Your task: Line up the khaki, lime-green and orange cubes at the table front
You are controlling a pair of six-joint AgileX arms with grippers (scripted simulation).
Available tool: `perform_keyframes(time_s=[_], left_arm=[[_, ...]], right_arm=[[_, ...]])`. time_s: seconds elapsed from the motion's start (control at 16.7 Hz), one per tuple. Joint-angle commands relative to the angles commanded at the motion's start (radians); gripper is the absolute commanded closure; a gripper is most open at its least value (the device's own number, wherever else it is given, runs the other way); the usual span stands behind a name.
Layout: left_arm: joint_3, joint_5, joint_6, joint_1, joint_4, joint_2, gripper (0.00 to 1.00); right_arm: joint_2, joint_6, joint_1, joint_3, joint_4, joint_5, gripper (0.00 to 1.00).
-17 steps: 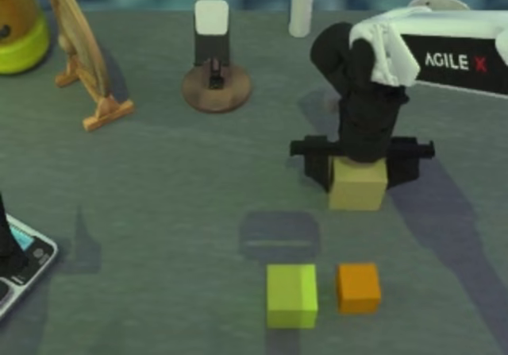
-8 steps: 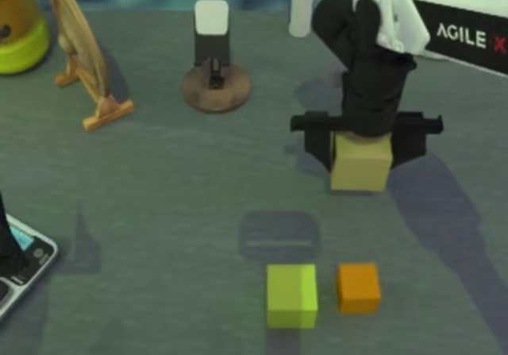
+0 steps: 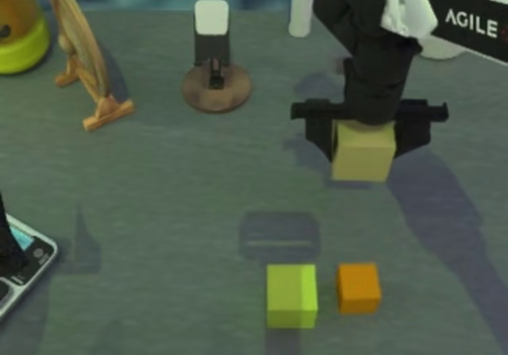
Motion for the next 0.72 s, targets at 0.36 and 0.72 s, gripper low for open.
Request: perform_keyframes(time_s=[0.36,0.72], left_arm=[[0.0,0.0,0.0,0.0,0.0,0.0,0.0],[0.0,0.0,0.0,0.0,0.0,0.0,0.0]], right_arm=[[0.037,0.213,0.23,0.086,-0.058,0.002,1.0],[0.059,0.491,0.537,0.177,-0.121,0.003,1.0]])
